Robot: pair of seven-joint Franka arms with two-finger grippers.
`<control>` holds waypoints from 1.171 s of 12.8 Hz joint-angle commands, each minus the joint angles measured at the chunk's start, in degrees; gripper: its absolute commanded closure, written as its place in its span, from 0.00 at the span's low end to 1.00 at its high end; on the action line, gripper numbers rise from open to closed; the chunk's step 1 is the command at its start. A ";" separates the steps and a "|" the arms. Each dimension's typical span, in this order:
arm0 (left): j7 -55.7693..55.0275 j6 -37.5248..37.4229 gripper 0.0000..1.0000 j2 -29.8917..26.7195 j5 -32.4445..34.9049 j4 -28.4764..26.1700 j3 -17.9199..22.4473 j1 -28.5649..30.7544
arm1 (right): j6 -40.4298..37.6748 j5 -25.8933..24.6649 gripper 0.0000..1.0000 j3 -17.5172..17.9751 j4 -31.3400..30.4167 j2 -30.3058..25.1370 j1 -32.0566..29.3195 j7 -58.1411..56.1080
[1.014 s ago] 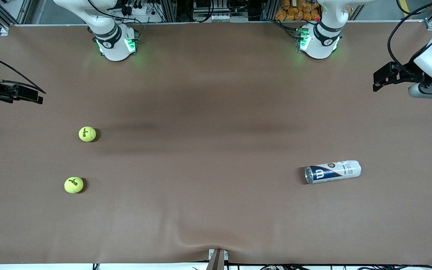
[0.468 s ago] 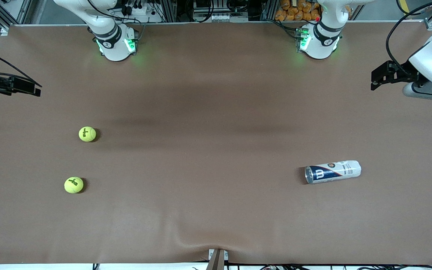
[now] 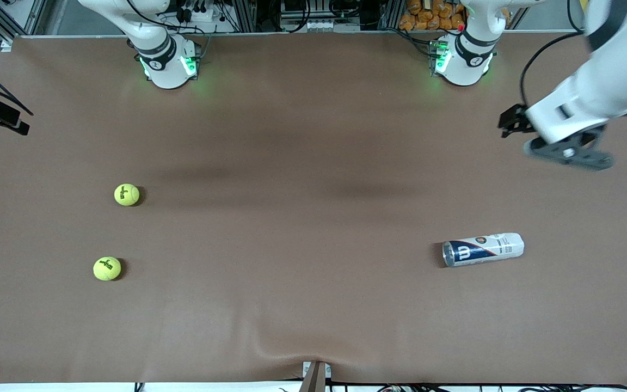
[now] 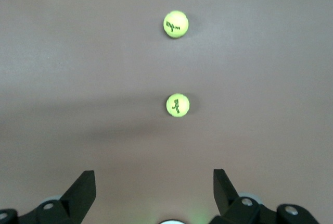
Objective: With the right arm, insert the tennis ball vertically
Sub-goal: 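Lower the left gripper over the can and close on it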
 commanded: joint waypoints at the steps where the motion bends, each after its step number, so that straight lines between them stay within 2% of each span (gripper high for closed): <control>1: 0.67 4.69 0.00 2.18 4.33 -4.57 -1.90 -1.50 | 1.19 -1.68 0.00 1.81 -1.18 -1.48 1.36 5.36; 3: 4.59 6.19 0.00 6.48 8.51 -5.46 -1.90 -1.32 | 1.37 -2.20 0.00 2.52 -1.18 -1.84 2.59 7.67; 6: 17.41 10.92 0.00 11.33 14.77 -5.55 -1.73 -0.10 | 0.84 -2.21 0.00 2.61 -1.80 -2.98 2.86 7.58; 9: 32.98 18.13 0.00 16.16 17.68 -5.73 -1.73 5.43 | 1.45 -2.21 0.00 2.52 -1.80 -2.90 2.77 6.53; 13: 37.92 23.67 0.00 20.73 30.04 -5.55 -1.99 4.04 | 4.26 -2.30 0.00 2.26 -1.71 -2.28 2.16 2.67; 15: 45.64 28.93 0.00 23.89 33.32 -5.46 -1.99 3.86 | 3.83 -2.30 0.00 2.26 -1.71 -2.37 2.25 2.49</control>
